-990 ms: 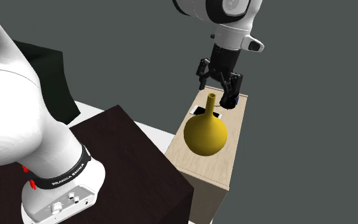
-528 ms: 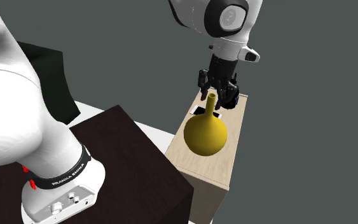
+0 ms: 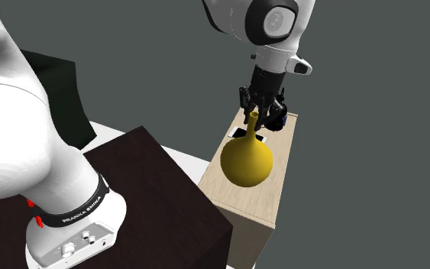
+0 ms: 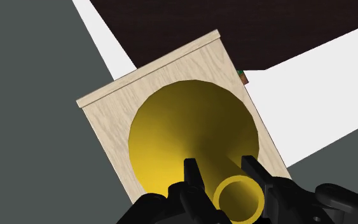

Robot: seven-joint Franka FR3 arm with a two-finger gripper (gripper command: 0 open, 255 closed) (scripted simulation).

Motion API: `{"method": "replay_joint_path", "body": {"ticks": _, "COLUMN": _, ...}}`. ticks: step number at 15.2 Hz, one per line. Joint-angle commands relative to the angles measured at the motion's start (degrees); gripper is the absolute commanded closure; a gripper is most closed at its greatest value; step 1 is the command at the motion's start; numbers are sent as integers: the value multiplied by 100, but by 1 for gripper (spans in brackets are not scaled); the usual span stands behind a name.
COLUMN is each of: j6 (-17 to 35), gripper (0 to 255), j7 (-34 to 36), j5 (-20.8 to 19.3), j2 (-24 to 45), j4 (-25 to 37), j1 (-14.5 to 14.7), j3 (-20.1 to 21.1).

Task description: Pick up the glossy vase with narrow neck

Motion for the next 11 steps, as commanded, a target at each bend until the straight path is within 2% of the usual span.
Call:
{"method": "replay_joint_path", "body": {"ticks": 1, "j6": -12, "gripper": 255, "j7": -4, "j5": 1, "j2": 15, "j4": 21, "j1": -3, "j3": -2}}
{"method": "replay_joint_path", "body": {"ticks": 11, "j6": -762, "gripper": 255, "j7": 0, "j5": -33, "j2": -483, "j4": 275, "j1": 7, "j3": -2}}
